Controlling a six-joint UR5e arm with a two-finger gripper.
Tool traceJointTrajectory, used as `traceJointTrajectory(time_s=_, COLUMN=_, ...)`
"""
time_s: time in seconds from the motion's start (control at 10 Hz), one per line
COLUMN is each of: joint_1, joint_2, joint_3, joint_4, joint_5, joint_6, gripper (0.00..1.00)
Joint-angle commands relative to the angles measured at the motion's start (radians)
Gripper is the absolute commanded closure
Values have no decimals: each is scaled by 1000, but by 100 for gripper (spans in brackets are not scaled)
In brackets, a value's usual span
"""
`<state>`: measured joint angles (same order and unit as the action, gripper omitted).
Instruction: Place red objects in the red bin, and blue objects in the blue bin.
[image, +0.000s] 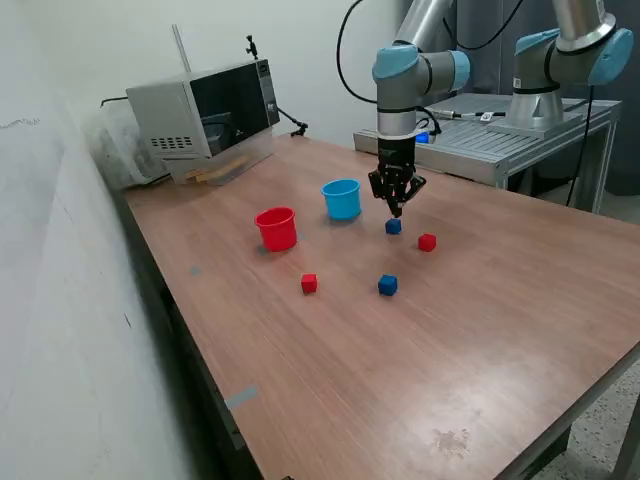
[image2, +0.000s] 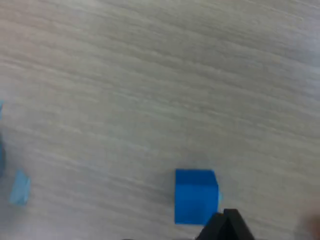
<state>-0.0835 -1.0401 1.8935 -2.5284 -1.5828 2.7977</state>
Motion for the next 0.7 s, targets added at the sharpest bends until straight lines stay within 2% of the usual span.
traceJointTrajectory(time_s=0.0, joint_1=1, joint_2=-50, joint_3=12, joint_4=3, joint_5=0, joint_6=-3, gripper=100)
traceJointTrajectory(time_s=0.2, joint_1=-1, joint_2=-57, joint_3=15, joint_4=3, joint_5=0, joint_6=-3, gripper=100)
traceJointTrajectory(time_s=0.3, joint_1=-1, joint_2=-57, joint_3=13, joint_4=3, joint_5=0, joint_6=-3, gripper=0)
traceJointTrajectory(time_s=0.6, joint_1=-2, joint_2=-55, joint_3=9, joint_4=3, joint_5=4, joint_6=-1, gripper=0)
